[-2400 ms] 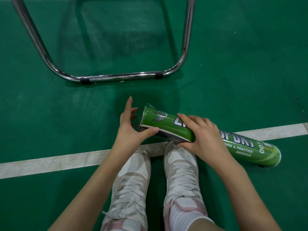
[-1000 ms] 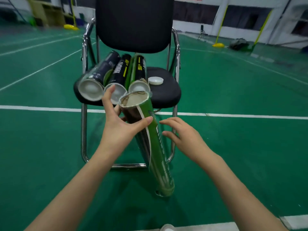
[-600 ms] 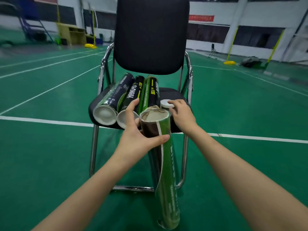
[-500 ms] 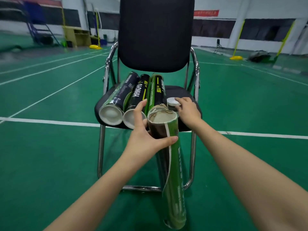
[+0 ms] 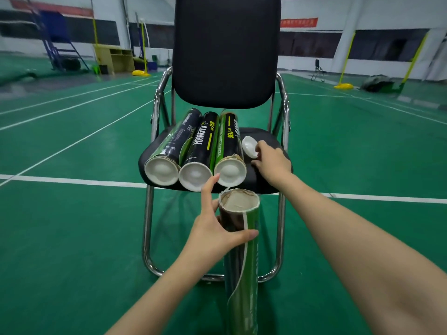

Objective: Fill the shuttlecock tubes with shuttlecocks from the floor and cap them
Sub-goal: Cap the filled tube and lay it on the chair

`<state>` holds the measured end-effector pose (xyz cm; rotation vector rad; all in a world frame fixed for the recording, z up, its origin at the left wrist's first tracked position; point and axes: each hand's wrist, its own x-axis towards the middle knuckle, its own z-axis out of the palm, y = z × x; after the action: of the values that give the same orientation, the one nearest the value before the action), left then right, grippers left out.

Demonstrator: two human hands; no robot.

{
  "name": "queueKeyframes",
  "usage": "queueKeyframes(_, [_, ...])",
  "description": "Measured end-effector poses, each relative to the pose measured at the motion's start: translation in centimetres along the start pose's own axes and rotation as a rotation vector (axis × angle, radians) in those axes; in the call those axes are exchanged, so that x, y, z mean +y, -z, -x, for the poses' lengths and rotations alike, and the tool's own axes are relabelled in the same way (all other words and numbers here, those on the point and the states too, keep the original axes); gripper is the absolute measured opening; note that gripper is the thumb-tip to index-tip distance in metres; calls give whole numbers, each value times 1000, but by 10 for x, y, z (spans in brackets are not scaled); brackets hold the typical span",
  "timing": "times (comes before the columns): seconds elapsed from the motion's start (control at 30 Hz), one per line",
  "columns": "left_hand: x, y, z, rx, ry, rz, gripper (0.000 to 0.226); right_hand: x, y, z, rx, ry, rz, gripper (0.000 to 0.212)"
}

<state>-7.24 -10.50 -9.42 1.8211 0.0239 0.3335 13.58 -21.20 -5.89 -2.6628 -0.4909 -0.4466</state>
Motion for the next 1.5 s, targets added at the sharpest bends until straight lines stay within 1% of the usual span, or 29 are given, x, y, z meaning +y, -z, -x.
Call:
queueKeyframes(0.07, [-5, -2, 0, 7, 10, 2, 107, 0, -2, -5, -12, 24, 45, 27])
queueKeyframes(0.13, [-11, -4, -1, 10, 19, 3, 108, 1, -7, -11, 3, 37, 89, 23])
queueKeyframes(0.27, [-23, -7, -4, 11, 33, 17, 110, 0, -18, -16, 96, 46, 62, 18])
queueKeyframes(0.4, [-31, -10, 0, 2, 54, 19, 111, 2, -7, 4, 193, 72, -96, 16])
queueKeyframes(0.47, [-34, -14, 5, -11, 54, 10, 111, 2, 7, 27, 193, 83, -212, 13])
queueKeyframes(0.57, [-34, -23, 18, -28, 48, -14, 112, -2, 31, 73, 97, 95, -406, 9])
queueKeyframes(0.63, [-34, -30, 29, -35, 56, -32, 114, -8, 48, 105, -13, 136, -462, 15])
queueKeyframes(0.73, [-33, -35, 41, -24, 66, -40, 114, -19, 62, 149, -199, 211, -434, 16])
queueKeyframes(0.83, [-30, -38, 49, -42, 38, -53, 114, -29, 58, 185, -371, 241, -394, 28])
queueKeyframes(0.9, [-30, -41, 55, -55, 31, -59, 113, -32, 52, 198, -395, 224, -332, 30])
queueKeyframes(1.03, [-37, -43, 64, -59, 36, -49, 112, -34, 61, 203, -399, 214, -310, 20])
queueKeyframes(1.07, [-38, -43, 65, -58, 38, -40, 111, -34, 65, 204, -413, 200, -303, 23])
queueKeyframes(1.17, [-37, -43, 67, -51, 38, -31, 108, -38, 75, 203, -474, 134, -269, 60])
queueKeyframes(1.2, [-36, -43, 69, -53, 32, -50, 109, -39, 77, 202, -487, 136, -232, 67])
queueKeyframes(1.23, [-35, -44, 70, -54, 20, -74, 109, -40, 77, 200, -499, 143, -184, 70])
queueKeyframes(1.3, [-36, -45, 72, -45, -6, -100, 109, -42, 78, 199, -520, 148, -119, 69])
queueKeyframes(1.4, [-40, -47, 73, -19, -21, -91, 104, -42, 78, 199, -528, 134, -127, 66])
queueKeyframes(1.5, [-43, -47, 71, -11, -25, -25, 98, -40, 79, 199, -520, 123, -95, 64])
